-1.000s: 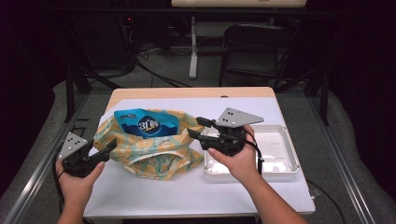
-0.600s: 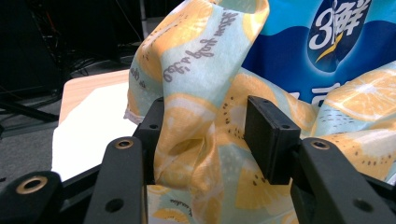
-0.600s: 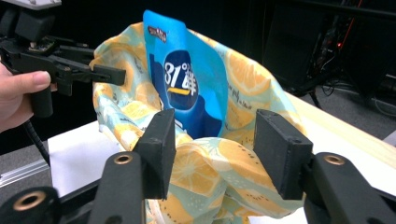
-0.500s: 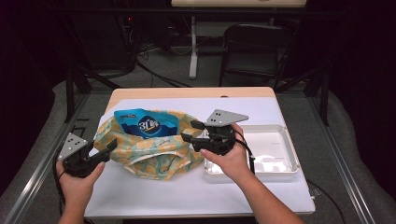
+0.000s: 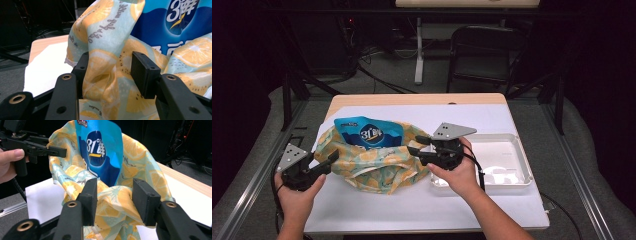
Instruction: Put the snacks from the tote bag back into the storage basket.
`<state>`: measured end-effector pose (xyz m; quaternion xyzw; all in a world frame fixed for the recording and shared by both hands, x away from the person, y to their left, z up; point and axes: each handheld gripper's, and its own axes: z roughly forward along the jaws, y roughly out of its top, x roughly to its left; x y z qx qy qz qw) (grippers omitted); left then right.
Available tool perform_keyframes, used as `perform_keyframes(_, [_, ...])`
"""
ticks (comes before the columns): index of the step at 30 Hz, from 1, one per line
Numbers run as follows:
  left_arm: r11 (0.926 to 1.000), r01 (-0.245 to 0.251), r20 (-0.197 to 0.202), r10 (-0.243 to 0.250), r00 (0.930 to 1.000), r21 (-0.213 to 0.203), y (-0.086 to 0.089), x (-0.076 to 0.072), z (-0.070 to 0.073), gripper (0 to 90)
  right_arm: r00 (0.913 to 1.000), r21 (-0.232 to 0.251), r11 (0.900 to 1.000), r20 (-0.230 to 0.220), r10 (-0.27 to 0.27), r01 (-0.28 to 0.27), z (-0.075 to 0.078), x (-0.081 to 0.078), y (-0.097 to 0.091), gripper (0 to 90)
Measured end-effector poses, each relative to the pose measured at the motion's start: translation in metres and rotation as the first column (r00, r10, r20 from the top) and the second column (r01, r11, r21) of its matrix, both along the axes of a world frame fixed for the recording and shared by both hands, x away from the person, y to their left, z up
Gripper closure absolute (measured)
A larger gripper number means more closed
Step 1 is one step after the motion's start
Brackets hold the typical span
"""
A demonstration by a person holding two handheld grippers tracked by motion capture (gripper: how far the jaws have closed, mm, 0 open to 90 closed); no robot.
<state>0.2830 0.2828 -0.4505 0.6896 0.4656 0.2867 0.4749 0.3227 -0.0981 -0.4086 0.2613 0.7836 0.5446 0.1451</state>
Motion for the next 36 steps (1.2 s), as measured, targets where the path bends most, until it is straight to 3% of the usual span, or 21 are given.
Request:
perform_keyframes(22, [0.9999,-0.006,-0.025,0.006,0.9997,0.009,0.000,0.002,-0.012,55.1,1.0000,-0.033,0.9994,0.003,0.008,-0.008,-0.020,-0.005,0.004,86.4])
perform_keyframes(36, [0.9999,-0.006,-0.041,0.007,0.9991,0.014,-0.001,0.002,-0.020,55.1,0.9994,-0.029,0.9990,-0.009,0.033,-0.033,-0.036,-0.015,0.003,89.0])
